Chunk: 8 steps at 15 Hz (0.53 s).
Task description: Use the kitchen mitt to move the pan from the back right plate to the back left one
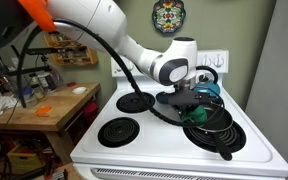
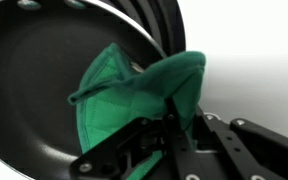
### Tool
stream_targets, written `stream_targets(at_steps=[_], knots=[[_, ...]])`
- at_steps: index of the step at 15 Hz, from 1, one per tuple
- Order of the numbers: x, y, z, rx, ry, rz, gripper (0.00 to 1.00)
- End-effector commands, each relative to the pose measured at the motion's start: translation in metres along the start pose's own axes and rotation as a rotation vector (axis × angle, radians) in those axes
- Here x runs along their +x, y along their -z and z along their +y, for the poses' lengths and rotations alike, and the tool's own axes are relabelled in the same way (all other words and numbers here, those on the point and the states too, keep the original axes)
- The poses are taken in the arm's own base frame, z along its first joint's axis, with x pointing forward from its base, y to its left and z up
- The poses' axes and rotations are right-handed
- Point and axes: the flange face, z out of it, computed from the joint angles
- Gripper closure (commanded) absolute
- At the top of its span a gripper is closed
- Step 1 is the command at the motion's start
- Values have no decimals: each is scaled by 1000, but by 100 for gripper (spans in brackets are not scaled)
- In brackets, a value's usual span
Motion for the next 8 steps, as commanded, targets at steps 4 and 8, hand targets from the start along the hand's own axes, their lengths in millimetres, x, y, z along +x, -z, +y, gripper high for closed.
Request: stream_targets(at_steps=[4,8], knots=[[0,1,-3,-5,-20,-7,84],[8,4,-9,-30,-9,-10,96]])
